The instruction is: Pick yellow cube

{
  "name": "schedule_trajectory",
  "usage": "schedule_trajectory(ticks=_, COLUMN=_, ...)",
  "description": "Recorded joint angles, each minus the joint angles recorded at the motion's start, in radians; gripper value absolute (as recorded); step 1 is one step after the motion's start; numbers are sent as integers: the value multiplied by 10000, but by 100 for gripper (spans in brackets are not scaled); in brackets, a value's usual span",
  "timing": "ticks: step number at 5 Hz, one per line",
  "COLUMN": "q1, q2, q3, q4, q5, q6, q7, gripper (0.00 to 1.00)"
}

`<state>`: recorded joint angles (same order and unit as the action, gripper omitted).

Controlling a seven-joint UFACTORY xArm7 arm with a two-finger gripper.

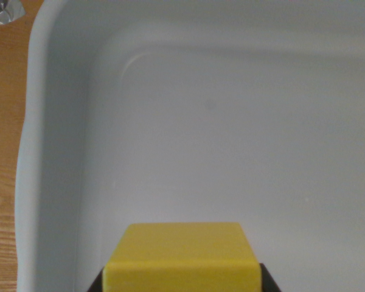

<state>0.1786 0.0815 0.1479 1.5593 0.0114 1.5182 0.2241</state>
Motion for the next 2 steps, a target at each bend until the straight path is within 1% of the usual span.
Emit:
schedule_trajectory(ticks=1, q1=0, q2=0, q3=0, q4=0, q5=0, q6=0, q7=0, gripper=100)
schedule_trajectory(ticks=2, q1=-3, q2=-43, q3=3, q4=78, q5=7, q6=121, q7=-3, gripper=100)
